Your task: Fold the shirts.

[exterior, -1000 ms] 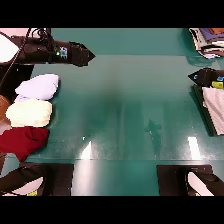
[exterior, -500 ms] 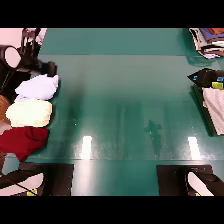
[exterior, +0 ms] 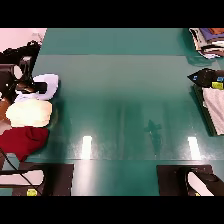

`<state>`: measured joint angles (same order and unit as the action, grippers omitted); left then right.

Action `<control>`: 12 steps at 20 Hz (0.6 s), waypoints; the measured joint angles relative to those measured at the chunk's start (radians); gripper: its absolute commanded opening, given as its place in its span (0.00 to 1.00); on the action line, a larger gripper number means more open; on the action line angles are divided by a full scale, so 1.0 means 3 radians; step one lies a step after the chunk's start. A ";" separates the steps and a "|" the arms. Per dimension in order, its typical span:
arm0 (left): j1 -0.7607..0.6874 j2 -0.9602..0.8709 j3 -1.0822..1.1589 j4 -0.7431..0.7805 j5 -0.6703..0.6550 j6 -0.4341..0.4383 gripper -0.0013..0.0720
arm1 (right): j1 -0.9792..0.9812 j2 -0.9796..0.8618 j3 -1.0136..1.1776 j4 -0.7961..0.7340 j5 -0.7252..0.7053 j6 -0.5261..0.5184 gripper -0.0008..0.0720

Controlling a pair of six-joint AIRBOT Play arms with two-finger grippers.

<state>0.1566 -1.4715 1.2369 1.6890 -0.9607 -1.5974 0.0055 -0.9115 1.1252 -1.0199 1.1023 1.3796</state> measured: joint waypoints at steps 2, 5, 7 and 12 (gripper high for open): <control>0.0019 -0.0020 0.0025 -0.0011 -0.0015 -0.0004 0.09 | 0.0000 0.0000 0.0000 0.0001 0.0000 0.0000 0.03; 0.0036 0.0036 0.0144 -0.0019 -0.0076 -0.0003 0.05 | 0.0000 0.0000 0.0000 0.0001 -0.0001 0.0000 0.03; 0.0037 0.0160 0.0296 -0.0064 -0.0118 -0.0003 0.05 | 0.0000 0.0000 0.0005 0.0010 -0.0015 0.0001 0.03; 0.0004 0.0759 0.1059 -0.0270 -0.0305 0.0085 0.05 | 0.0000 0.0000 0.0319 0.0062 -0.0126 0.0001 0.03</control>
<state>0.1577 -1.2438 1.5547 1.6081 -1.0523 -1.5719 0.0055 -0.9115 1.2209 -1.0012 1.0645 1.3800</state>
